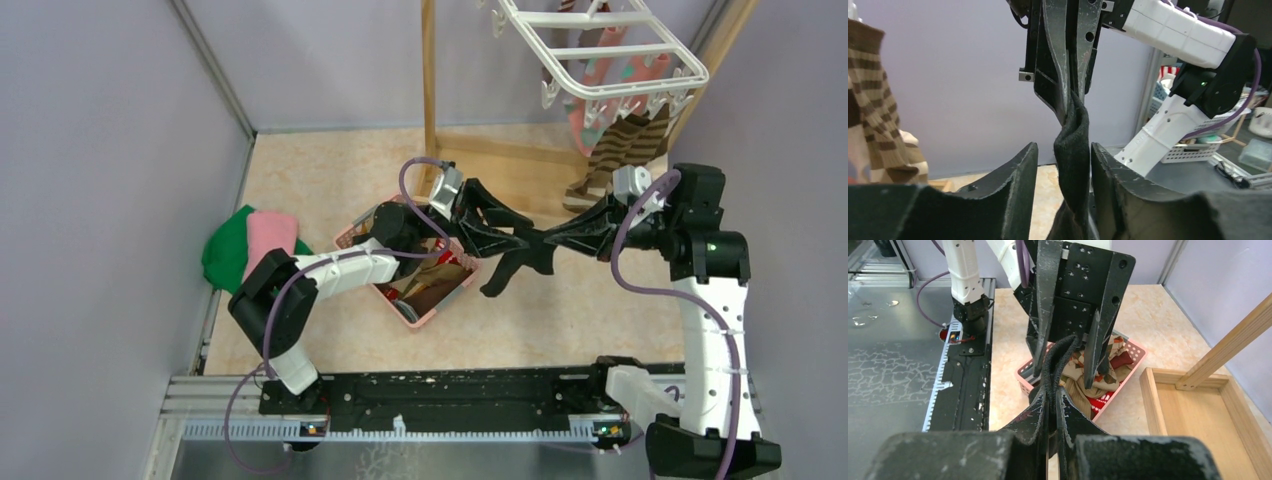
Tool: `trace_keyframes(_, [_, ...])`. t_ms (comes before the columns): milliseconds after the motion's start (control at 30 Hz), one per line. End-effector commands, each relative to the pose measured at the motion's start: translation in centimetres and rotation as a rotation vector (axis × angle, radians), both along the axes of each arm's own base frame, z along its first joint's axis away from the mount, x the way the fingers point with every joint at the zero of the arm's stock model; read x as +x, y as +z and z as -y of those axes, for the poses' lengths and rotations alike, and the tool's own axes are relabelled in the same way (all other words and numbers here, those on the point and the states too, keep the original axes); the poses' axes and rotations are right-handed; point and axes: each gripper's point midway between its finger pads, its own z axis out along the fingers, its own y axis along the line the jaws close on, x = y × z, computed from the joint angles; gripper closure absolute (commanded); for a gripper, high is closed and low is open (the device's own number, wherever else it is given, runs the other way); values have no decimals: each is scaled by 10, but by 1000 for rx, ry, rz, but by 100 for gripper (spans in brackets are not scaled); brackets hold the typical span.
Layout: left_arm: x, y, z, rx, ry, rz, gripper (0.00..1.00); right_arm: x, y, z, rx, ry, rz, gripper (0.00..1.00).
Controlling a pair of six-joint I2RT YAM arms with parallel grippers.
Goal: Clip the socks to the hanger
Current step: Pick up the sock from the bin.
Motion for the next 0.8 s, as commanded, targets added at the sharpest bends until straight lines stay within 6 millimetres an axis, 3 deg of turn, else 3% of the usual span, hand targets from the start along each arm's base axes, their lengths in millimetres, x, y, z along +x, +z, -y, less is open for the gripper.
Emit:
trace_keyframes(0, [2,12,7,-16,-11,37,63,4,9,-1,39,47,31,100])
trace_keyframes(100, [-1,17,8,-3,-59,59,99,7,11,-1,49,59,25,100])
trace_keyframes(167, [2,23,4,-25,-50,44,100,9,14,-1,57,69,22,99])
trace_keyframes(300, [14,56,-19,-127,5,15,100,12,25,-1,65,89,34,46])
trace_keyframes(367, [17,74,-26,-170,23,20,100,13,34,-1,70,109,67,34])
trace_keyframes(500, [23,101,-31,-213,60,13,100,12,56,-2,69,121,189,21])
trace_keyframes(633, [26,121,-33,-248,83,3,100,12,74,-2,51,109,248,19])
trace_keyframes(767, [29,132,-35,-271,87,-14,100,47,88,6,2,-75,173,19])
